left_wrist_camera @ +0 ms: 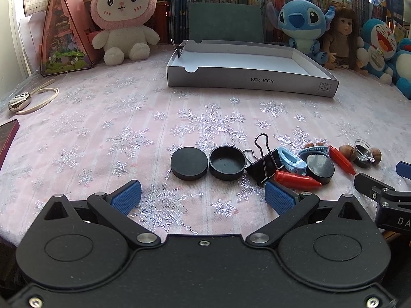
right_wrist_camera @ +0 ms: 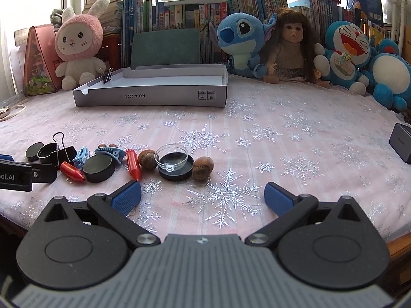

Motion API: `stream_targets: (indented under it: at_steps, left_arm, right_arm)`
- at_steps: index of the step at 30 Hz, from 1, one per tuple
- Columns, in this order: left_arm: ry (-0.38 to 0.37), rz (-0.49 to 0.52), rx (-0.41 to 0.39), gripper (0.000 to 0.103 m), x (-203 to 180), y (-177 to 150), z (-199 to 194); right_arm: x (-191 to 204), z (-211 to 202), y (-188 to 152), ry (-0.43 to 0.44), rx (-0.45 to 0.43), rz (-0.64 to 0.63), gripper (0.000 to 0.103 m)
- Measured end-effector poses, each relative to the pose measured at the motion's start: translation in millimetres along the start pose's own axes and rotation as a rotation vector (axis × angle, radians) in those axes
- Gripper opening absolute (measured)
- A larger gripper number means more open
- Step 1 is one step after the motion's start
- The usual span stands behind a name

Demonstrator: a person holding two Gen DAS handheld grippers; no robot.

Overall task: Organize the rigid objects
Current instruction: 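Move left tool to the flat black lid while right tool approaches the brown nut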

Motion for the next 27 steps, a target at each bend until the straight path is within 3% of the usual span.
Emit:
stream_targets:
  at_steps: [6,8,12,14,17,22,27]
  left_arm:
    - [-0.018,-0.033,-0.032,0.083,16,5,-11]
    - [-0.015,-0.042,-0.046,0.072,23,7,-15]
    - [-0.019,-0.048,-0.060,0.060,31,10,-19]
    - [-0.017,-0.043,-0.059,0.049,33,9,-20]
    - [-0.011,-0.026,-0.045,0.043,32,2,-19]
    - [-0.001,-0.014,-0.058,0.043,30,1,-16]
    - [-0.005,-0.026,-0.073,0.043,28,7,-10]
  right_arm:
    - [-12,-8,7,0.020,-0.031,0.018,0.102]
    - [-18,-10,10,0.000,-0.052,0.007,0.099]
    - [-26,-13,17,-0.032,-0.079,-0.018,0.090]
    - [-28,-13,18,-0.051,-0.085,-0.038,0.083]
    - [-27,-13,17,-0.068,-0.086,-0.072,0.073]
    - [-17,-11,16,-0.037,-0.078,-0.099,0.051]
    - [-8,-6,19,-0.019,-0.080,-0.122,0.047]
Point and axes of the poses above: each gripper's, at about its wrist camera, not at the fingertips, and z roughly the way its jaws point, x to its left, y to its top, the point moved 10 cm from there along z, roughly the way its jaws point, and after that the axes turned 2 degrees about -y, right-handed, at the moved point
